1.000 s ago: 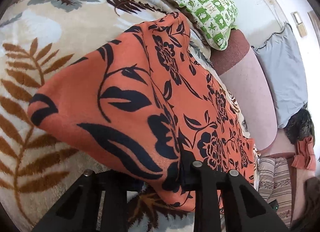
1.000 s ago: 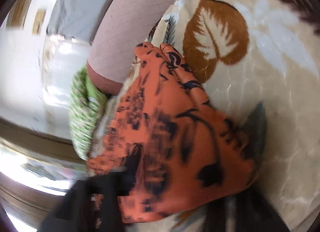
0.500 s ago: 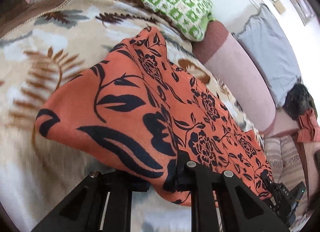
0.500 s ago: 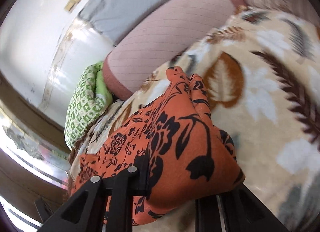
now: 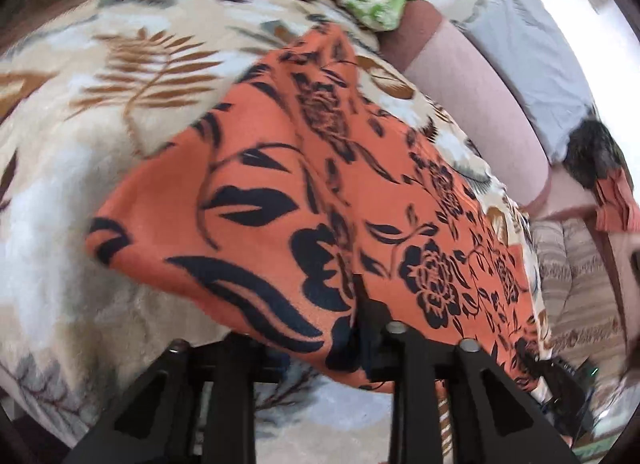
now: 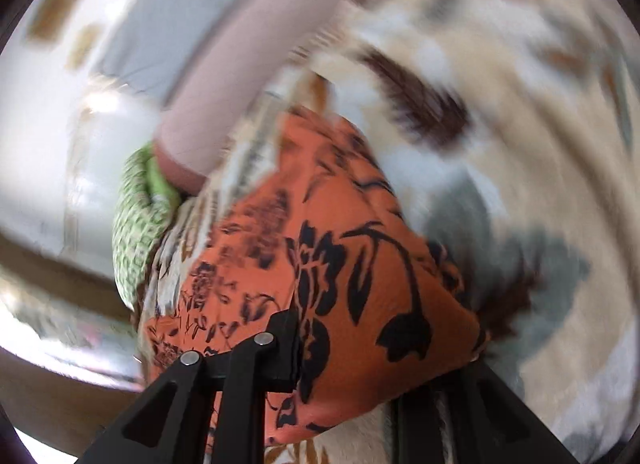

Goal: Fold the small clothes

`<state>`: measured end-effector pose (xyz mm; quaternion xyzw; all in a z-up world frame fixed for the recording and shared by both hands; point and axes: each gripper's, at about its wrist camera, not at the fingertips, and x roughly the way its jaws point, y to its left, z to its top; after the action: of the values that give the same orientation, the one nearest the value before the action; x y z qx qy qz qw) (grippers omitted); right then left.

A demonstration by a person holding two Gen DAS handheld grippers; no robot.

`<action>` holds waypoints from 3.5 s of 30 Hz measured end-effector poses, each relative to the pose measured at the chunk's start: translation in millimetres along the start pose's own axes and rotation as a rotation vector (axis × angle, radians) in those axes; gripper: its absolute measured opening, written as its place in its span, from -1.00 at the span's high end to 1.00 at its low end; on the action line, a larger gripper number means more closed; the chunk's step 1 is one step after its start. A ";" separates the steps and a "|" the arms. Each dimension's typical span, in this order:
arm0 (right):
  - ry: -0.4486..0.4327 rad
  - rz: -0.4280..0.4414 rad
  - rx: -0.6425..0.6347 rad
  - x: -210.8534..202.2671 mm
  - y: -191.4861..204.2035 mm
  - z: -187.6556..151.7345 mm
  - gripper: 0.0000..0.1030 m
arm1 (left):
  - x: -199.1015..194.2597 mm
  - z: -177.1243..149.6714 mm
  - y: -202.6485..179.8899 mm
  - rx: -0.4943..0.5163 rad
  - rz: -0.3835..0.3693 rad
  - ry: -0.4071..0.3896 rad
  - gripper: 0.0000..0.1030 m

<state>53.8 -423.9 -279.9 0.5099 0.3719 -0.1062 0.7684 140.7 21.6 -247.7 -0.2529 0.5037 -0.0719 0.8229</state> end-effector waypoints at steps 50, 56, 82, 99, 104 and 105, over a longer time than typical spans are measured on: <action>-0.073 -0.036 -0.119 94.0 84.5 109.4 0.36 | 16.5 -8.7 -37.2 0.435 0.361 -0.141 -1.00; 0.113 0.254 -0.389 103.8 173.8 40.9 0.36 | 11.4 -11.4 -34.4 0.445 0.335 -0.127 -1.00; 0.671 0.382 -0.410 219.2 248.6 -56.2 0.37 | -20.2 -2.3 -18.7 0.437 0.193 -0.130 -1.00; 0.521 0.436 -0.272 43.9 86.7 -56.8 -0.25 | -67.7 -1.4 21.9 0.294 0.391 -0.212 -1.00; 0.451 0.423 -0.211 36.7 60.1 -48.4 -0.25 | -79.5 -9.2 22.6 0.123 0.211 -0.110 -1.00; 0.440 0.414 -0.221 40.8 60.6 -46.8 -0.25 | -76.5 -10.4 20.8 0.102 0.185 -0.091 -1.00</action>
<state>93.5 -347.0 -274.4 0.4991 0.4267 0.2062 0.7255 92.0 64.4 -201.1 -0.1662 0.4828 -0.0097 0.8598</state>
